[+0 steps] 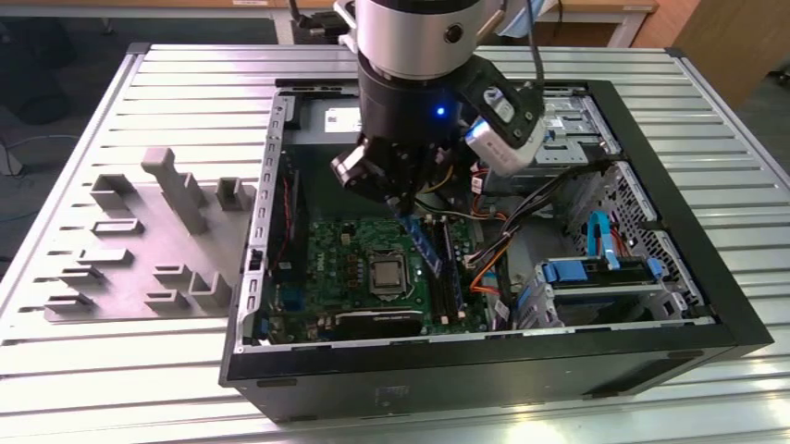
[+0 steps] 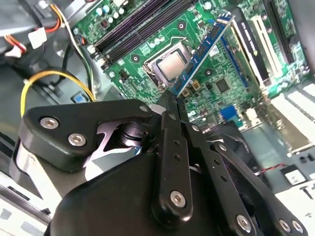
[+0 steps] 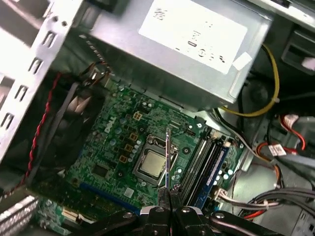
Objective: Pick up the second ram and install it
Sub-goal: 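Insert the second ram into the second slot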
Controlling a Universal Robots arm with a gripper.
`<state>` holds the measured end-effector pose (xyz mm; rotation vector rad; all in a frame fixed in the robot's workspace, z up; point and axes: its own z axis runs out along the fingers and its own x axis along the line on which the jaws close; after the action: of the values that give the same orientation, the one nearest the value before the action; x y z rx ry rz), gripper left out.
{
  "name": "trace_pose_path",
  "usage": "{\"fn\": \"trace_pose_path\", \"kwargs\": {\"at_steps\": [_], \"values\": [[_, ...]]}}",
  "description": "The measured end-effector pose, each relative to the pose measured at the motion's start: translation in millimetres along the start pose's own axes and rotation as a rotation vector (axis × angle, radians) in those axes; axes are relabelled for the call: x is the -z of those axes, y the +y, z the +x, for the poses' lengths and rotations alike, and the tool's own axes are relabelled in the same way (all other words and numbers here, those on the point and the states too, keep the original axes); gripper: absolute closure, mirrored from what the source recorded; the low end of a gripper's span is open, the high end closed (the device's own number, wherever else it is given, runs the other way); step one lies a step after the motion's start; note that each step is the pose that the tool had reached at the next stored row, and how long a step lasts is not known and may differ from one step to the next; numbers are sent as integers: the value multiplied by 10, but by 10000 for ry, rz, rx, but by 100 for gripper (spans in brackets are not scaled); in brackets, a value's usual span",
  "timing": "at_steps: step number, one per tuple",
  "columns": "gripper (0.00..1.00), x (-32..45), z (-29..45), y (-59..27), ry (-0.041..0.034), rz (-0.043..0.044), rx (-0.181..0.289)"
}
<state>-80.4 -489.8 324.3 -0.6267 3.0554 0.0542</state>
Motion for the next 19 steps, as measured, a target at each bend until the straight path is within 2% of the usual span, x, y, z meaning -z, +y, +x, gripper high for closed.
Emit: {"fn": "trace_pose_path", "kwargs": {"at_steps": [19], "values": [[87,-42,1,-1,-102,98,-3458]]}}
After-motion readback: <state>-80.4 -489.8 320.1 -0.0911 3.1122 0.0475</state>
